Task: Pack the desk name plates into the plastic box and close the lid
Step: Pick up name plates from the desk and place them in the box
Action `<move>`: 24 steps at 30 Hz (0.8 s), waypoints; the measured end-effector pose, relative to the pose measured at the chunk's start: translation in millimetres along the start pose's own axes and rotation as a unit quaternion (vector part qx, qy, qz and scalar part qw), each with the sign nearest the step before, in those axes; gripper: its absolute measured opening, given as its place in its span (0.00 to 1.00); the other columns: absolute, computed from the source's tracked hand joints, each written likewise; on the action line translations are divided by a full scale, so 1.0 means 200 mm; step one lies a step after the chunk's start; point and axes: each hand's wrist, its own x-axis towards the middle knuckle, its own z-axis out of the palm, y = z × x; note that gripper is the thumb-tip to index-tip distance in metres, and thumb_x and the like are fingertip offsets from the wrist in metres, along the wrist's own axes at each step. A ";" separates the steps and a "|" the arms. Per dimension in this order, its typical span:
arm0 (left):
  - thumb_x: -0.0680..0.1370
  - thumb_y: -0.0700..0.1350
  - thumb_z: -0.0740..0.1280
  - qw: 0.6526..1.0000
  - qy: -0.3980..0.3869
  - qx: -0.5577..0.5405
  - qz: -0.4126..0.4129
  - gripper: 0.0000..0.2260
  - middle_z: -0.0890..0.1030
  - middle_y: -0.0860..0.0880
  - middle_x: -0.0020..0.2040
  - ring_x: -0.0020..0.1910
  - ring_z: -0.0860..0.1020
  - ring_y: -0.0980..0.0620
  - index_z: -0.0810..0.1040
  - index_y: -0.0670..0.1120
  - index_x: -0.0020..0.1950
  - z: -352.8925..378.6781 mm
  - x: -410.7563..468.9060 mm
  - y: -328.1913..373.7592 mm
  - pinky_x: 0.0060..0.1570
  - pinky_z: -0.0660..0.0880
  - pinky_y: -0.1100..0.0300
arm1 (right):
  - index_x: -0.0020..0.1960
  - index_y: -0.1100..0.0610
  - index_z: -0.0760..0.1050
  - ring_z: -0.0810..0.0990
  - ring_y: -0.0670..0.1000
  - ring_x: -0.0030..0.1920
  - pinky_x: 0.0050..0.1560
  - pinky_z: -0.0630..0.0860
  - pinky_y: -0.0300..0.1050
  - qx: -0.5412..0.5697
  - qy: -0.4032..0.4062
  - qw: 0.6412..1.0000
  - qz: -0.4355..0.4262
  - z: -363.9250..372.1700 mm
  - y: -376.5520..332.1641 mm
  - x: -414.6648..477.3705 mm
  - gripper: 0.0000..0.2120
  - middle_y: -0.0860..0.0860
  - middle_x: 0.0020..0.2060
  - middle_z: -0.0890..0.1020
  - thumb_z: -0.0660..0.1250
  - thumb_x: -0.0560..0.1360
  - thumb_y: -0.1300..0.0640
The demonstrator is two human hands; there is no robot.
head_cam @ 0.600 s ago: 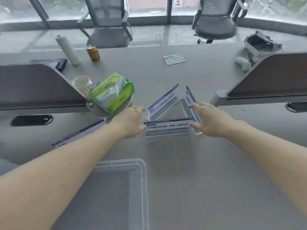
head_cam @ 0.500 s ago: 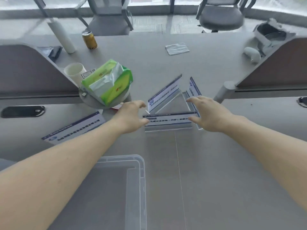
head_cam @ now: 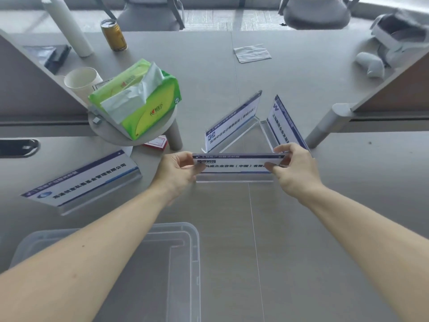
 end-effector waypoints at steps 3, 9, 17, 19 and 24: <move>0.75 0.39 0.76 1.000 0.017 -0.009 0.005 0.11 0.85 0.57 0.36 0.41 0.79 0.54 0.85 0.53 0.36 -0.02 -0.03 0.04 0.48 0.75 0.51 | 0.55 0.52 0.80 0.75 0.48 0.37 0.42 0.72 0.42 0.037 0.000 0.999 -0.006 0.01 0.00 -0.02 0.14 0.47 0.35 0.75 0.78 0.72 0.54; 0.76 0.43 0.75 0.999 0.005 0.001 0.034 0.02 0.84 0.57 0.41 0.46 0.79 0.55 0.84 0.49 0.44 -0.15 -0.20 0.33 0.53 0.79 0.48 | 0.52 0.51 0.81 0.80 0.49 0.41 0.46 0.77 0.36 0.150 -0.027 0.986 -0.061 -0.19 -0.22 -0.14 0.09 0.51 0.39 0.81 0.76 0.73 0.53; 0.75 0.42 0.75 0.998 -0.032 -0.041 0.028 0.15 0.85 0.46 0.54 0.52 0.80 0.50 0.83 0.39 0.61 -0.38 -0.66 1.07 0.54 0.80 0.44 | 0.55 0.45 0.80 0.81 0.37 0.58 0.63 0.75 0.48 0.251 -0.151 0.952 -0.085 -0.65 -0.75 -0.44 0.06 0.38 0.50 0.86 0.69 0.79 0.51; 0.72 0.44 0.76 0.997 -0.039 -0.058 0.030 0.16 0.86 0.49 0.54 0.53 0.82 0.49 0.84 0.42 0.60 -0.44 -0.79 1.25 0.55 0.80 0.43 | 0.56 0.45 0.80 0.82 0.35 0.54 0.60 0.78 0.50 0.286 -0.178 0.936 -0.098 -0.75 -0.89 -0.53 0.07 0.37 0.48 0.86 0.67 0.80 0.53; 0.70 0.48 0.77 0.998 0.000 -0.046 0.050 0.26 0.82 0.42 0.63 0.57 0.82 0.46 0.80 0.37 0.64 -0.62 -1.05 1.51 0.49 0.84 0.48 | 0.60 0.56 0.80 0.87 0.53 0.49 0.54 0.84 0.50 0.356 -0.176 0.908 -0.130 -0.83 -1.19 -0.68 0.14 0.53 0.59 0.85 0.70 0.76 0.55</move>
